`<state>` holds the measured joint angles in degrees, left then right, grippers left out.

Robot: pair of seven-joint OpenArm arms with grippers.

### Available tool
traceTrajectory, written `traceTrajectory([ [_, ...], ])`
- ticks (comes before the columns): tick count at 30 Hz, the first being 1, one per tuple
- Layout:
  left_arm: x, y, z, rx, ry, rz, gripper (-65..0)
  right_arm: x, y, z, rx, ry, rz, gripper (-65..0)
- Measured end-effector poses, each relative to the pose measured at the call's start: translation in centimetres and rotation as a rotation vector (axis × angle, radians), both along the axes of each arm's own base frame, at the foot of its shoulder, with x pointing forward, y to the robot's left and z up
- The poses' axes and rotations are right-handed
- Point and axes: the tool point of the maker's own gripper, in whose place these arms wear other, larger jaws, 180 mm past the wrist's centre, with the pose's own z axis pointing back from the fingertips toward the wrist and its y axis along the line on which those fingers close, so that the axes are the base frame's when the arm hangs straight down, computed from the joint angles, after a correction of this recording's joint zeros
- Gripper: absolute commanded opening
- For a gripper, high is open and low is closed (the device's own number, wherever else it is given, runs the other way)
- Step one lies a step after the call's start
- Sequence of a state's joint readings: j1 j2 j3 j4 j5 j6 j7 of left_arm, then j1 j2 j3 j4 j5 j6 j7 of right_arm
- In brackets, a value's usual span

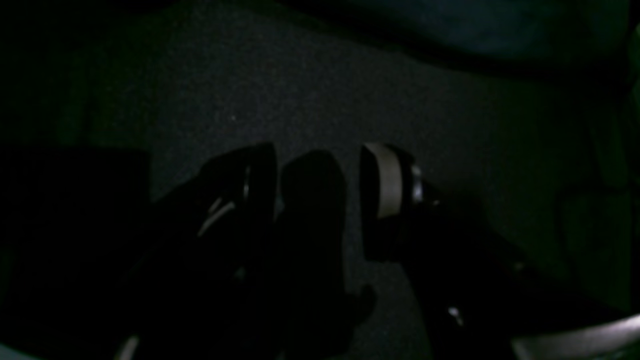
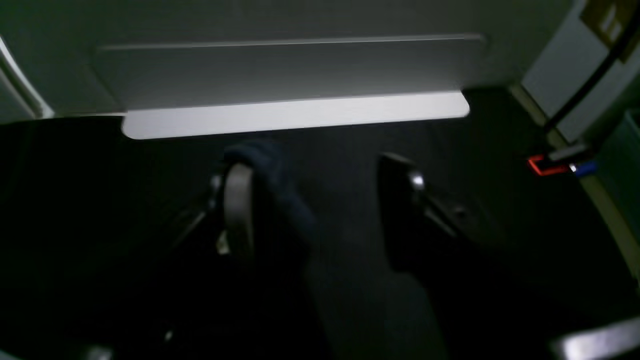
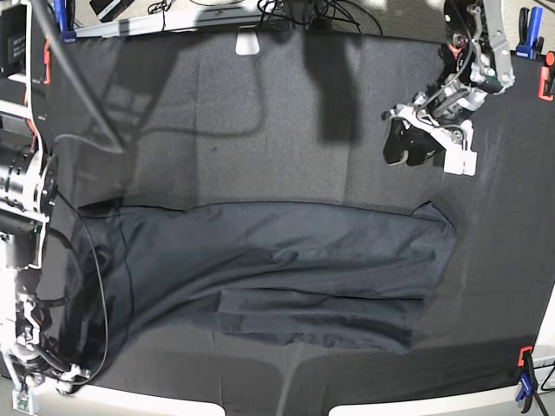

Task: Layout the t-shirt on the table in an organized manner, then fold the t-shirt properly
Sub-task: 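Move the right gripper toward the shirt's corner nearest it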

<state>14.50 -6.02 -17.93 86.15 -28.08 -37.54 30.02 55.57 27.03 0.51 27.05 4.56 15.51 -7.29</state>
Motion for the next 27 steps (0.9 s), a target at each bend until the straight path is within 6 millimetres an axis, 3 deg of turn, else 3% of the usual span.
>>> traceTrajectory([
  [5,-0.4,0.0,-0.2,-0.004,0.006,0.002,-40.7,0.2,1.0,0.0,0.147,-0.020,0.012,-31.4],
  [11,-1.2,0.0,-0.5,-0.012,0.014,0.008,-40.7,-0.6,2.3,-2.1,0.325,0.089,0.009,-31.6],
  [14,-1.2,0.0,-0.5,-0.012,0.013,0.008,-40.7,-1.2,2.0,-3.1,0.358,0.148,-0.027,-31.7],
  [18,-1.4,0.0,-0.5,-0.014,0.015,0.010,-40.7,-2.1,0.7,-4.4,0.303,0.203,-0.079,-31.7],
  [22,-1.4,0.0,-0.5,-0.013,0.015,0.009,-40.7,-1.9,-0.3,-3.6,0.268,0.153,-0.094,-31.7],
  [27,-1.4,0.0,-0.5,-0.013,0.015,0.009,-40.7,-1.8,1.3,-3.6,0.266,0.187,0.019,-31.7],
])
